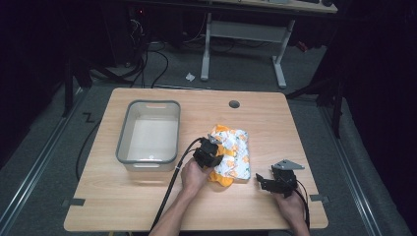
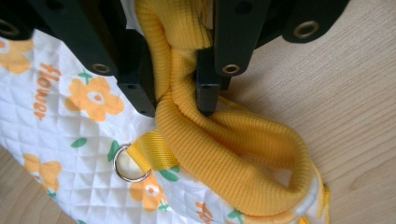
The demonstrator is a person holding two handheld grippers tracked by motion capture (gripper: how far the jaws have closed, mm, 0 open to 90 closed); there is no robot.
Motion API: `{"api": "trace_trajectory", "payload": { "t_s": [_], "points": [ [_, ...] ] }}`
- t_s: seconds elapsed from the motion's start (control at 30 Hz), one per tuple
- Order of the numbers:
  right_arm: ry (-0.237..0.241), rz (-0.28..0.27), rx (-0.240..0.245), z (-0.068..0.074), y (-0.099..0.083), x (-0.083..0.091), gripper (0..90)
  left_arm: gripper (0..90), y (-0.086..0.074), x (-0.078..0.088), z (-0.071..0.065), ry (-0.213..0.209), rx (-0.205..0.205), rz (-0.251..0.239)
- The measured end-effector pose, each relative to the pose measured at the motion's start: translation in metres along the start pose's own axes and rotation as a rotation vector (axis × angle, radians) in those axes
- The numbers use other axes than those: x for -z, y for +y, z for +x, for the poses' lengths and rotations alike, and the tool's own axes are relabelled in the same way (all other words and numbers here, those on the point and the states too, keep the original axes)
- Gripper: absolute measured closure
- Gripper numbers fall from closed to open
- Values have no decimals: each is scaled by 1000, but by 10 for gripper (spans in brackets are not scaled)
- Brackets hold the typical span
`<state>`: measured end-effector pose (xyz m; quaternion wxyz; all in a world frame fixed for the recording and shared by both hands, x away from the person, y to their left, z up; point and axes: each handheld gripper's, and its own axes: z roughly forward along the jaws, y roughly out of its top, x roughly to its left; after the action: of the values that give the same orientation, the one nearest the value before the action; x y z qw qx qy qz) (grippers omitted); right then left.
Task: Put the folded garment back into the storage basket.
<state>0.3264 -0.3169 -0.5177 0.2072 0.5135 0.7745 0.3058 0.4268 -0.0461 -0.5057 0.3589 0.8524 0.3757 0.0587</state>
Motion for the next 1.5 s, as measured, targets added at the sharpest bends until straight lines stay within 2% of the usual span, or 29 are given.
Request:
{"api": "trace_trajectory", "payload": {
  "t_s": [0.17, 0.4, 0.6, 0.7, 0.83, 1.0, 1.23, 1.5],
  "points": [
    [-1, 0, 0, 0, 0, 0, 255, 729, 2, 8, -2, -1, -12, -26],
    [0, 0, 0, 0, 0, 0, 255, 736, 3, 27, 0, -17, -1, -71],
    [-1, 0, -1, 0, 0, 0, 254, 740, 4, 40, 0, -34, 6, -90],
    [-4, 1, -5, 0, 0, 0, 254, 742, 4, 47, 0, -43, -7, -94],
    [-4, 0, -5, 0, 0, 0, 254, 747, 4, 54, 1, -64, 5, -110],
    [-5, 0, -6, 0, 0, 0, 254, 751, 4, 66, 0, -75, -6, -135],
    [-5, 0, -6, 0, 0, 0, 254, 756, 4, 79, 6, -84, 10, -158],
    [-5, 0, -5, 0, 0, 0, 255, 758, 3, 92, 10, -83, 9, -179]
  ]
}}
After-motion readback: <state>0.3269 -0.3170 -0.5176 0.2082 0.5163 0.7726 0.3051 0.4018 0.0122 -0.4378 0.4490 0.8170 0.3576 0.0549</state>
